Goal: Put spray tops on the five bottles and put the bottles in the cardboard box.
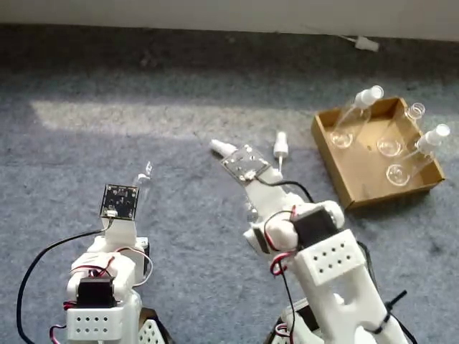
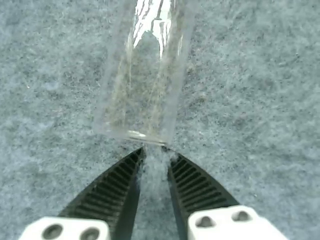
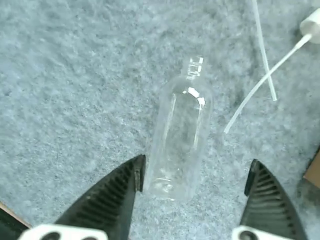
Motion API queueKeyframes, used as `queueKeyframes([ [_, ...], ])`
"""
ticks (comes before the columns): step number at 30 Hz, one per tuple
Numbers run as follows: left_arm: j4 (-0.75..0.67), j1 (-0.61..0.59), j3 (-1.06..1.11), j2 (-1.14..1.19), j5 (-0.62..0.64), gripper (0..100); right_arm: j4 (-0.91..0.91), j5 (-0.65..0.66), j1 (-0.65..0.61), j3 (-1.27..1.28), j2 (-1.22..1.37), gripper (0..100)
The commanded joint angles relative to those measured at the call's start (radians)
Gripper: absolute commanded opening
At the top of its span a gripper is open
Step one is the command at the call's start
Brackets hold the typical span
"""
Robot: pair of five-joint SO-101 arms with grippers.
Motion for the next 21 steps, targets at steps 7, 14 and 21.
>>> queueKeyframes([
  [7, -0.008, 0.015, 0.021, 0.015, -0.008, 0, -0.085, 0.006, -0.004, 0.085, -0.214, 27.8],
  [14, -0.008, 0.015, 0.021, 0.015, -0.008, 0, -0.232, 0.002, -0.004, 0.133, -0.024, 27.7],
  [21, -0.008, 0.015, 0.021, 0.015, -0.008, 0, -0.331, 0.002, -0.007, 0.142, 0.225, 27.6],
])
